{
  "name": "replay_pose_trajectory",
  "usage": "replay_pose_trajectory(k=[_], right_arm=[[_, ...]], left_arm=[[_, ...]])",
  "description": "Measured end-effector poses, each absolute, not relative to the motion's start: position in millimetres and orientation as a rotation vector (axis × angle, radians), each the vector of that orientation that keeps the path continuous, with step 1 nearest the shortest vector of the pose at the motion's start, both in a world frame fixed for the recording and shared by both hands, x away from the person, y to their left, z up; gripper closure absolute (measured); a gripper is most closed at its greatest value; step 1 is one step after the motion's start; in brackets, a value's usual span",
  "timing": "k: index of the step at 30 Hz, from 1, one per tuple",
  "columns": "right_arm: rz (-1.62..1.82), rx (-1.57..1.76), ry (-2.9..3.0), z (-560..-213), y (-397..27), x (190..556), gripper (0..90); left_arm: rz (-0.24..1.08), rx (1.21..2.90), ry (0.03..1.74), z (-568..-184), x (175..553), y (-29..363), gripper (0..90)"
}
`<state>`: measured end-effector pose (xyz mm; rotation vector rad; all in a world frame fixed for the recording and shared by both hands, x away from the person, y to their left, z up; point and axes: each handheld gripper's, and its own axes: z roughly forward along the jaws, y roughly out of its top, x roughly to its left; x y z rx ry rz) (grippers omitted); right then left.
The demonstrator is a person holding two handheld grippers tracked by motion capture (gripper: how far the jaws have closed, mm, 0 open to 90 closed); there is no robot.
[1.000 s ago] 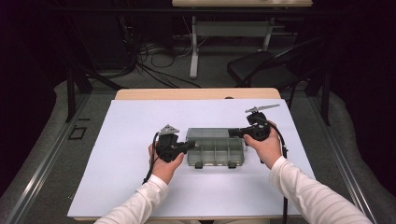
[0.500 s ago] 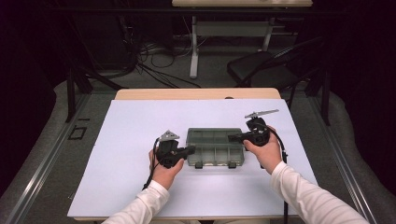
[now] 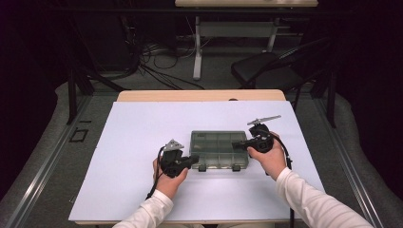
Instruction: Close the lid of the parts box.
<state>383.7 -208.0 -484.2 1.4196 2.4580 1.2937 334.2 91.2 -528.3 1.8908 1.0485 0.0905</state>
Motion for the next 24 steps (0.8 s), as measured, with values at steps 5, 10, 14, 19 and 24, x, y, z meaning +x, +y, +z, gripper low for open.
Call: replay_pose_trajectory(k=[5,10,14,19,24], right_arm=[[1.273,1.423,2.474,-488,-207,383,90.0],[1.268,1.429,2.478,-491,-207,382,90.0],[1.272,1.429,2.477,-491,-207,382,90.0],[1.271,1.427,2.482,-493,-206,382,90.0],[1.26,1.432,2.492,-496,-205,381,90.0]], left_arm=[[0.085,1.896,1.05,-533,332,91,90.0],[0.107,1.91,1.041,-535,330,91,90.0],[0.116,1.919,1.03,-533,327,92,90.0],[0.109,1.928,1.027,-531,322,96,90.0],[0.094,1.935,1.018,-527,316,102,89.9]])
